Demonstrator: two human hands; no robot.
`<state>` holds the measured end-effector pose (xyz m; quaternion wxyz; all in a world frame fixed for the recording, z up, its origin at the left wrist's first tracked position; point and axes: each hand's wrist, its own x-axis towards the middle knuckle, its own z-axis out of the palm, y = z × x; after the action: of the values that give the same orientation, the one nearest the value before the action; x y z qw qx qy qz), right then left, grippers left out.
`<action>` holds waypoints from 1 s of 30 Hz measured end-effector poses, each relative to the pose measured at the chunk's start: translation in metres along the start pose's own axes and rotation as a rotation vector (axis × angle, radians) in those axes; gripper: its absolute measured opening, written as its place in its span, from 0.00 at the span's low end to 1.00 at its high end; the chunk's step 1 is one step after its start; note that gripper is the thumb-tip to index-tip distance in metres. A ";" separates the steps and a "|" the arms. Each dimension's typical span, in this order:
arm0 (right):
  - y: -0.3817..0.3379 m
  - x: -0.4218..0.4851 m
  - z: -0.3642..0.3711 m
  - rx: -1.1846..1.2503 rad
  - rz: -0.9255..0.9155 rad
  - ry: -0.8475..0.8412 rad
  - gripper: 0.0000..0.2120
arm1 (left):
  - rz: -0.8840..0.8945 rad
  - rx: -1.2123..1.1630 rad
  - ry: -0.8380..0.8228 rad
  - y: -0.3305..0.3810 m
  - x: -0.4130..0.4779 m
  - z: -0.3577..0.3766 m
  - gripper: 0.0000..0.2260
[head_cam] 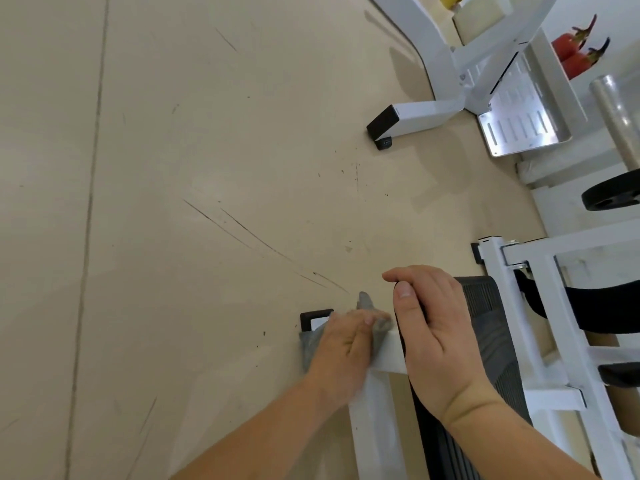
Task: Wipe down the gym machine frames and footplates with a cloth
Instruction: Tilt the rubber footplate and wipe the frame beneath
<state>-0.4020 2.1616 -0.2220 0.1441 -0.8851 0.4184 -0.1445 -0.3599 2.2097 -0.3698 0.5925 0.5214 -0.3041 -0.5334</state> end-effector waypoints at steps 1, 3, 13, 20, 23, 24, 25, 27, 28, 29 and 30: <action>0.000 0.000 0.000 0.001 0.002 0.002 0.14 | -0.024 0.050 -0.023 -0.012 0.002 -0.006 0.21; 0.000 0.000 0.000 0.001 0.006 0.000 0.14 | -0.079 0.138 -0.022 -0.032 -0.002 -0.009 0.30; -0.002 0.000 0.000 -0.006 0.005 0.000 0.14 | 0.209 0.171 0.045 -0.011 -0.016 0.008 0.17; -0.002 0.000 0.000 -0.023 0.009 -0.011 0.15 | -0.012 0.066 0.089 -0.005 -0.022 0.021 0.21; -0.002 -0.001 -0.001 -0.015 0.014 -0.015 0.16 | 0.129 0.075 0.170 0.019 -0.035 0.040 0.15; -0.002 0.000 -0.001 -0.014 0.015 -0.013 0.15 | 0.144 0.103 0.179 0.015 -0.033 0.038 0.16; -0.002 0.000 -0.001 -0.017 0.014 -0.010 0.15 | 0.116 0.131 0.183 0.007 -0.030 0.033 0.17; -0.003 0.000 0.000 -0.020 0.005 0.000 0.14 | -0.044 0.104 0.209 -0.009 -0.030 0.023 0.17; -0.003 0.000 0.000 -0.020 0.002 0.007 0.14 | -0.118 0.074 0.211 -0.017 -0.032 0.022 0.18; -0.003 0.000 0.000 -0.021 0.003 0.012 0.14 | -0.151 0.066 0.196 -0.022 -0.035 0.022 0.21; -0.003 0.000 0.000 -0.022 0.003 0.010 0.14 | -0.163 0.081 0.184 -0.024 -0.037 0.026 0.24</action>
<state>-0.4001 2.1636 -0.2211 0.1325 -0.8853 0.4220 -0.1438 -0.4001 2.2401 -0.3778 0.5511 0.6145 -0.2263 -0.5171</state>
